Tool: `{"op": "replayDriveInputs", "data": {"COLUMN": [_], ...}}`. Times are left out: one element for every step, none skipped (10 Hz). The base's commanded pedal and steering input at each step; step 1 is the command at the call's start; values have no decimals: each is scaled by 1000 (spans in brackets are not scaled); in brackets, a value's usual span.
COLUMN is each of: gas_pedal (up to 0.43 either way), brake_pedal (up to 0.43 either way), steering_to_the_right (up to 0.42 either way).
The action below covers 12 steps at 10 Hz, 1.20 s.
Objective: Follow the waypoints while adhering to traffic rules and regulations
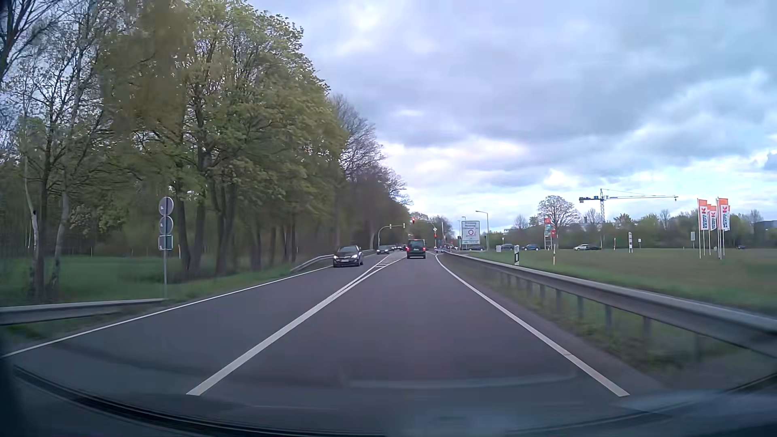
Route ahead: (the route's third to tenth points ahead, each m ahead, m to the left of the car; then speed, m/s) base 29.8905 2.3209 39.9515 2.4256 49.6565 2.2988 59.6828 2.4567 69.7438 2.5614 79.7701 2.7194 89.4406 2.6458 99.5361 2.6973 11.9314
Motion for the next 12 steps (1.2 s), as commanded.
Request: {"op": "replayDriveInputs", "data": {"gas_pedal": [39, 39, 39, 39, 39, 28, 28, 28, 28, 20, 20, 20], "brake_pedal": [6, 0, 0, 0, 0, 0, 0, 0, 0, 0, 0, 0], "steering_to_the_right": [1, 1, 1, 1, 1, 1, 0, 0, 0, 1, 1, 1]}}
